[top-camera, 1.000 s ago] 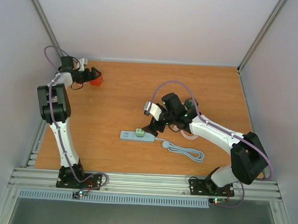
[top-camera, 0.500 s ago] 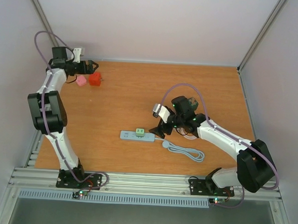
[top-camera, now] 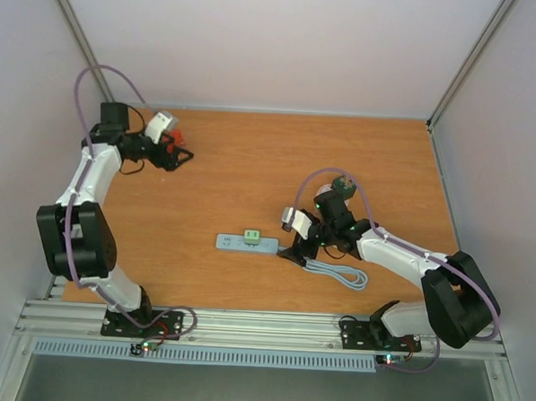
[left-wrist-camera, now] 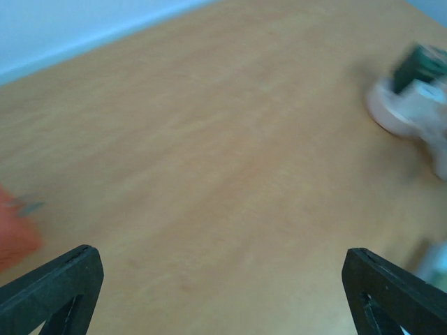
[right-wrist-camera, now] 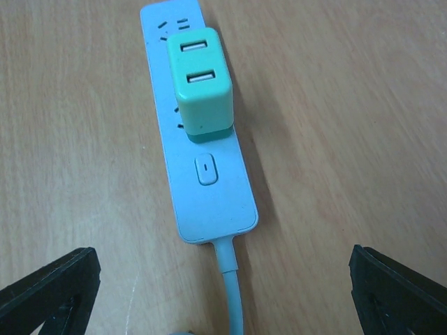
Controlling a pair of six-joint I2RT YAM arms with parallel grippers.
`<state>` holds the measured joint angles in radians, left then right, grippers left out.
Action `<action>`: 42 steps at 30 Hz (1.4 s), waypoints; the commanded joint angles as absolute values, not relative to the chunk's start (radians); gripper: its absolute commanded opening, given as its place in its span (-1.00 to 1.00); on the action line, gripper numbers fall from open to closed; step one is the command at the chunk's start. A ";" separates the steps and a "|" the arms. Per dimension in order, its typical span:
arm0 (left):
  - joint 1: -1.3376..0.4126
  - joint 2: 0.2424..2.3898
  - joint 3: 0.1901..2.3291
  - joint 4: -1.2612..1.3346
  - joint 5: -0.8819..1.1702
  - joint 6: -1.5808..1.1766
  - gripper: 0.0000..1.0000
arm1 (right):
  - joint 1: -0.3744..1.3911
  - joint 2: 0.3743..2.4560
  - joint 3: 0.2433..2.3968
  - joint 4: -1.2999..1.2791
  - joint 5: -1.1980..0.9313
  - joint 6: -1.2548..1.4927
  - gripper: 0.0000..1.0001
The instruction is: Pull the plug off the socket
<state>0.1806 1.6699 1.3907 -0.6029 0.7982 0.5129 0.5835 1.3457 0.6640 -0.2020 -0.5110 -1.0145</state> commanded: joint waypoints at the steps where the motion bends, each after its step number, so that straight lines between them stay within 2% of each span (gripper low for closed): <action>1: 0.104 1.561 1.268 -0.773 0.894 0.832 0.89 | 0.582 1.393 0.648 -0.124 -0.525 -1.084 0.96; 6: -0.012 1.453 1.110 -0.773 0.854 1.012 0.84 | 0.589 1.461 0.653 -0.086 -0.516 -1.117 0.89; 14: -0.111 1.352 0.957 -0.767 0.844 1.111 0.76 | 0.628 1.557 0.680 -0.045 -0.508 -1.145 0.65; 20: -0.189 1.276 0.844 -0.666 0.784 1.148 0.62 | 0.645 1.614 0.687 -0.005 -0.496 -1.162 0.52; 29: -0.336 1.295 0.764 -0.478 0.704 1.103 0.49 | 0.652 1.653 0.699 0.035 -0.483 -1.164 0.33; 39: -0.452 1.403 0.786 -0.360 0.660 1.076 0.40 | 0.666 1.676 0.746 0.023 -0.487 -1.178 0.25; 42: -0.472 1.429 0.789 -0.328 0.654 1.073 0.35 | 0.669 1.684 0.749 0.026 -0.487 -1.178 0.14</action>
<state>-0.4480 1.4006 0.7700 -0.4271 0.6598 1.0740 0.6613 1.6703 0.7197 -0.0067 -0.4889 -1.1545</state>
